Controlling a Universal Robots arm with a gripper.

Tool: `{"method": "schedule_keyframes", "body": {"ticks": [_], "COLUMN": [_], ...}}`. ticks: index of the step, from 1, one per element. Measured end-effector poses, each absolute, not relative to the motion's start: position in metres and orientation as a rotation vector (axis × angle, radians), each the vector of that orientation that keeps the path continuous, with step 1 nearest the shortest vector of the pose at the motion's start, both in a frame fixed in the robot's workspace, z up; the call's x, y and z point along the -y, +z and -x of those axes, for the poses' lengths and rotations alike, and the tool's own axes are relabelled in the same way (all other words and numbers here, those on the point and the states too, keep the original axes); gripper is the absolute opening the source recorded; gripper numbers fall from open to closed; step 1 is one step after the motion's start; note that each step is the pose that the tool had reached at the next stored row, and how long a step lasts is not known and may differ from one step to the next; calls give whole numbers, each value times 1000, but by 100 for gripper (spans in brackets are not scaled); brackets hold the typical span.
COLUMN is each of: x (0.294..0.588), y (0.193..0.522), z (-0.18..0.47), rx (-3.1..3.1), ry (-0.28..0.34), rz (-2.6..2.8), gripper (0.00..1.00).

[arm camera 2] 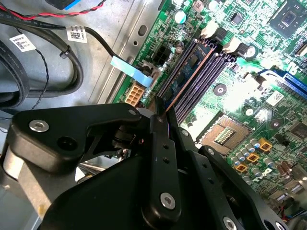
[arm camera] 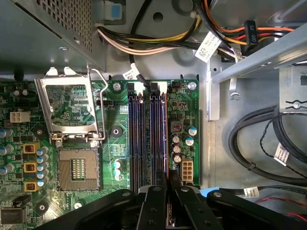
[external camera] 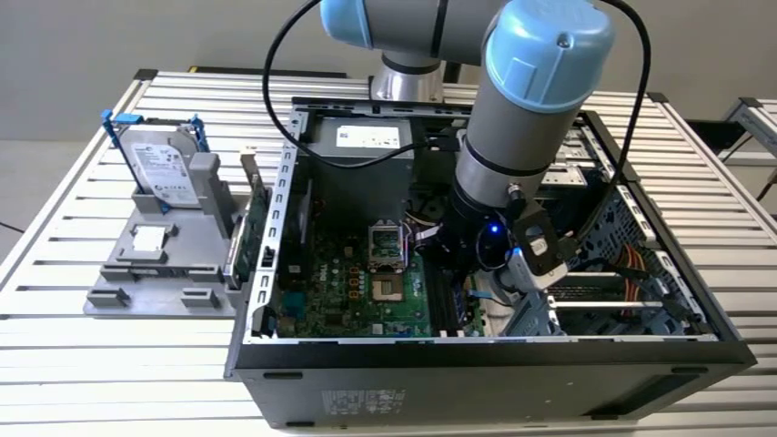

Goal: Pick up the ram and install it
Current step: 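Insert the ram into the slot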

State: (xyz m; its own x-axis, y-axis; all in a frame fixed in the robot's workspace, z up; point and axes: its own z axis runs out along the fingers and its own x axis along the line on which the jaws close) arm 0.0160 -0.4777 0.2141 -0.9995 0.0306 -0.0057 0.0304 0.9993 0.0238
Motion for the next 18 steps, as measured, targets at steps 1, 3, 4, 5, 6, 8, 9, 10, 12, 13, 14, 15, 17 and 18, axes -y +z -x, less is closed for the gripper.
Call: {"method": "schedule_keyframes", "body": {"ticks": [1, 3, 4, 5, 6, 8, 9, 10, 12, 13, 14, 15, 17, 18], "x": [478, 478, 478, 478, 478, 478, 478, 478, 478, 478, 478, 478, 478, 478], "y": [214, 214, 214, 213, 213, 212, 212, 212, 211, 210, 209, 208, 207, 207], "z": [-16, -16, -16, -16, -16, -16, -16, -16, -16, -16, -16, -16, -16, -16], "rx": [-3135, -3135, -3135, -3135, -3135, -3135, -3135, -3134, -3134, -3134, -3134, -3133, -3133, -3134], "ry": [37, 37, 37, 38, 37, 37, 37, 37, 37, 37, 37, 37, 38, 38], "rz": [-48, -48, -48, -48, -48, -48, -48, -48, -48, -48, -48, -48, -48, -48], "gripper": [0, 0, 0, 0, 0, 0, 0, 0, 0, 0, 0, 0, 0, 0]}}
